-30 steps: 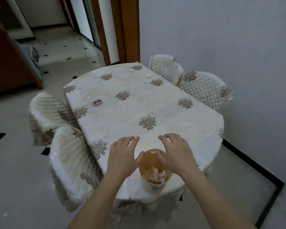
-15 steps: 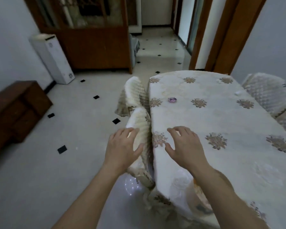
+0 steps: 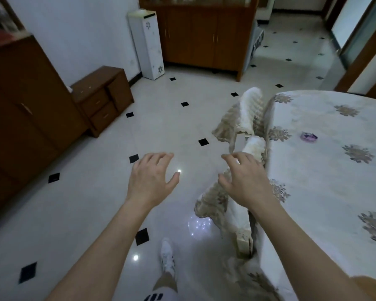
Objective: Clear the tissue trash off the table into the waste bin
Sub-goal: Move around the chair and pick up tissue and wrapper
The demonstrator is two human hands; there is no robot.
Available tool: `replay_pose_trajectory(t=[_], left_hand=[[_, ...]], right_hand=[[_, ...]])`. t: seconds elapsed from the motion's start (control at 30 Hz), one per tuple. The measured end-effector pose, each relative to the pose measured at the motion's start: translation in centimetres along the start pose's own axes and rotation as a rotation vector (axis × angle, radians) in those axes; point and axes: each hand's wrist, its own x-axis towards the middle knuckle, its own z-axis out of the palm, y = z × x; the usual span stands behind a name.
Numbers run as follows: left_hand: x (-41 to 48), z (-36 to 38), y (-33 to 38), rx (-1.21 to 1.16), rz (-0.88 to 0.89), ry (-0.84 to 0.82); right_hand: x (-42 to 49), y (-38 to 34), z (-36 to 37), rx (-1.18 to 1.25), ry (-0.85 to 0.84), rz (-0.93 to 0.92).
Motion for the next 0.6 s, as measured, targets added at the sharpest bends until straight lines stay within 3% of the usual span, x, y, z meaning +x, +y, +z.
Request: replay_pose_trajectory(t=[0.37,0.6], left_hand=[[17.1,5.9,-11.6,-0.053,0.046,-0.020],[27.7,8.6,-15.3,-0.100,0.156,-0.029]], right_hand=[[17.0,-2.5,8.8,-0.061,-0.009,0.077],[26.4,-3.1,11.5,-0.053,0.006,0.183]])
